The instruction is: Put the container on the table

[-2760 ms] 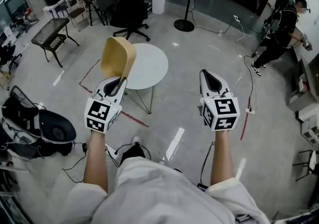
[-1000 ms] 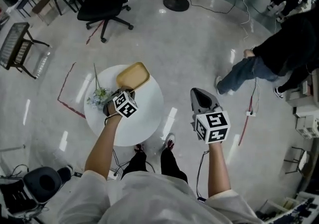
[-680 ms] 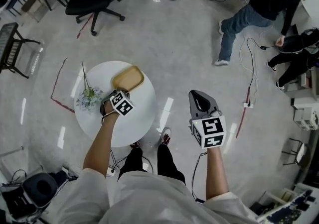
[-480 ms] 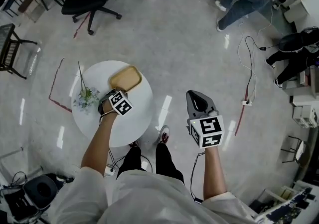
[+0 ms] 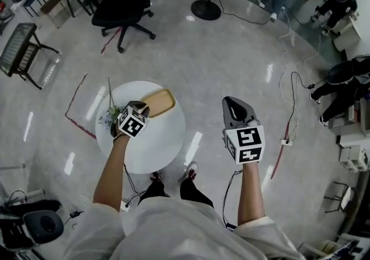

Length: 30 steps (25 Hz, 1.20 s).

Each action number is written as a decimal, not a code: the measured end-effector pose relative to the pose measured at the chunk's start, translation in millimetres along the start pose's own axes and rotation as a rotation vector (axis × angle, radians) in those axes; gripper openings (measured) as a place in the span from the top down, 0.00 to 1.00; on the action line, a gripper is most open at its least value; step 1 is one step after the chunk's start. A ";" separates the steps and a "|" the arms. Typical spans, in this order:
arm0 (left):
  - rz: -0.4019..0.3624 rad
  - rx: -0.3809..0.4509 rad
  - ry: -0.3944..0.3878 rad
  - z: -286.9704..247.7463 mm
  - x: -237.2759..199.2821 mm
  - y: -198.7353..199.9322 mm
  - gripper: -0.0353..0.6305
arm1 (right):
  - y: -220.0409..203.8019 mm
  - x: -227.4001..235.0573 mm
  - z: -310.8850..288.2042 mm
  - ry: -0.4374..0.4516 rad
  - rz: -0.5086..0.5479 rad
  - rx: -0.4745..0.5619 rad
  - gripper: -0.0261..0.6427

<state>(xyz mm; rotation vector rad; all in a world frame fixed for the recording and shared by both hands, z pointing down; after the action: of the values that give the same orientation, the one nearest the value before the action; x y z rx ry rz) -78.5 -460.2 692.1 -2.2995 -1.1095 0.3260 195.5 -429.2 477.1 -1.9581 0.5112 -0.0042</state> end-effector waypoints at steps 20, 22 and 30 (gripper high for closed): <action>-0.037 0.713 0.427 350.4 0.8 117.9 0.91 | 180.2 -53.4 76.4 0.093 0.185 0.340 0.94; -0.062 0.737 0.450 368.0 7.6 120.6 0.91 | 189.1 -57.2 85.8 0.098 0.195 0.362 0.94; -0.093 0.773 0.486 395.9 23.0 124.8 0.91 | 199.2 -67.4 103.4 0.108 0.241 0.392 0.94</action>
<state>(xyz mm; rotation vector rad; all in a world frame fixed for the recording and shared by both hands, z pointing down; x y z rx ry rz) -158.3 -354.4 298.1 -1.5177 -0.6717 0.1120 88.4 -384.4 273.5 -1.5116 0.7550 -0.0535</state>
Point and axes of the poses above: the fingertips, and each gripper's own axes: z backward along the fingers, x to its right, y out of its top, the point moved 4 cm from there along z, backward along the fingers, and after that the axes turned 6 degrees about -y, right-handed, at the moved point
